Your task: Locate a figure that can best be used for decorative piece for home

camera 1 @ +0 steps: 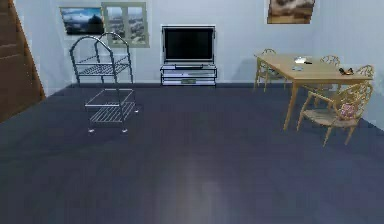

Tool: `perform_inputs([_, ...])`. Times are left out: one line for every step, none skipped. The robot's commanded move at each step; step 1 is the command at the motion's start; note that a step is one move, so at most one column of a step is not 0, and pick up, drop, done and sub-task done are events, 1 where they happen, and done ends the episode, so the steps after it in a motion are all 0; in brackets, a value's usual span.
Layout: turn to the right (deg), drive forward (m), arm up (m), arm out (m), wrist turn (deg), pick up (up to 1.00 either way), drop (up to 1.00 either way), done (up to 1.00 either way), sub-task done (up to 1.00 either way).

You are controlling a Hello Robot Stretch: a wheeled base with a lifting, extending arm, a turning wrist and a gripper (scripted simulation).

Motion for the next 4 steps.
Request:
perform_inputs([45.0, 0.0, 0.0, 0.0, 0.0, 0.0, 0.0, 0.0, 0.0])
perform_inputs([45.0, 0.0, 0.0, 0.0, 0.0, 0.0, 0.0, 0.0, 0.0])
perform_inputs([0.0, 1.0, 0.0, 0.0, 0.0, 0.0, 0.0, 0.0, 0.0])
perform_inputs([3.0, 0.0, 0.0, 0.0, 0.0, 0.0, 0.0, 0.0, 0.0])
